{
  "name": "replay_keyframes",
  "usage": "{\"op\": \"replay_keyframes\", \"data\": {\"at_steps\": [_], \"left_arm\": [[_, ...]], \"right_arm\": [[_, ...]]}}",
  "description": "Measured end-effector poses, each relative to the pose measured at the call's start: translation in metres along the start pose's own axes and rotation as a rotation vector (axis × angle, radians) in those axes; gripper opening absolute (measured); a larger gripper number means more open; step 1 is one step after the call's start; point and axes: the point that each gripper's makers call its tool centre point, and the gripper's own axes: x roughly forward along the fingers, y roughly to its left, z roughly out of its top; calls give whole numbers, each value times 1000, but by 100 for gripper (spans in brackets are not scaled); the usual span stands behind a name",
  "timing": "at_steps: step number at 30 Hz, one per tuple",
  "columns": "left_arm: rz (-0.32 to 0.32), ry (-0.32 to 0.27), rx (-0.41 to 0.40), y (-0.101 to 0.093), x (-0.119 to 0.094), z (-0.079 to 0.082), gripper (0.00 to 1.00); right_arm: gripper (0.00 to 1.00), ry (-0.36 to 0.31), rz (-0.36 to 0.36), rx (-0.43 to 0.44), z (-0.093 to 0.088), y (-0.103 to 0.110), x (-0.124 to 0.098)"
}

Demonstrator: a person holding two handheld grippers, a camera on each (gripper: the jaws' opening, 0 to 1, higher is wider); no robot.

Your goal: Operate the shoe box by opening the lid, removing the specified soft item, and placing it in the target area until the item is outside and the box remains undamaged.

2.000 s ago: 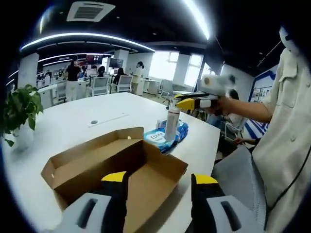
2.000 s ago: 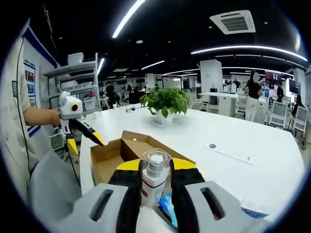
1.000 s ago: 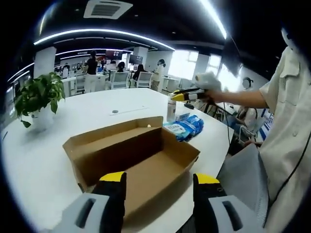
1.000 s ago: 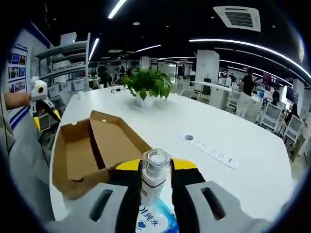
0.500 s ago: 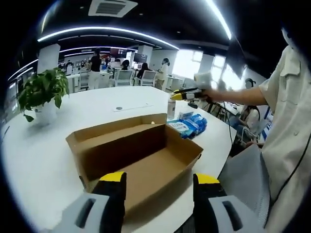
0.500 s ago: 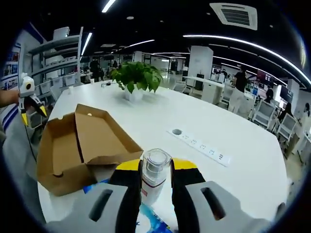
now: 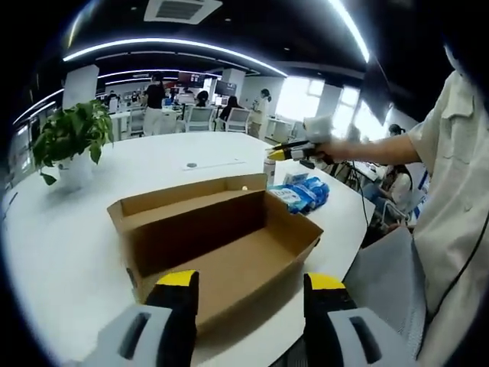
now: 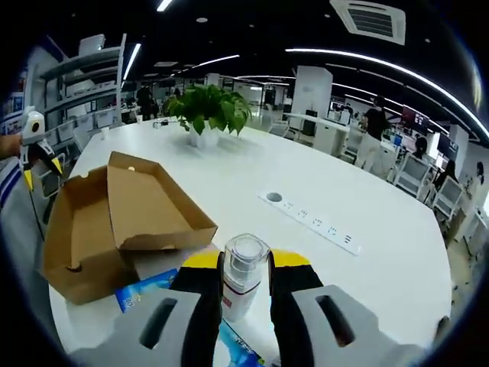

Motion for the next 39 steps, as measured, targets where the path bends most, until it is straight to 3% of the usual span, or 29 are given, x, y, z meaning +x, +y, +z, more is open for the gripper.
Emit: {"op": "replay_keyframes", "data": {"at_steps": [16,31,39], "left_arm": [[5,13,-1,0,3,-5,56],[5,7,-4,-2,3,-8,56],[10,5,-5,-1,2,-8,55]], "right_arm": [[21,44,3,-41,-20,9,-3],[20,72,-8,-121,-26,17,-15],[21,87,-58,-103,-27,9,-13]]}}
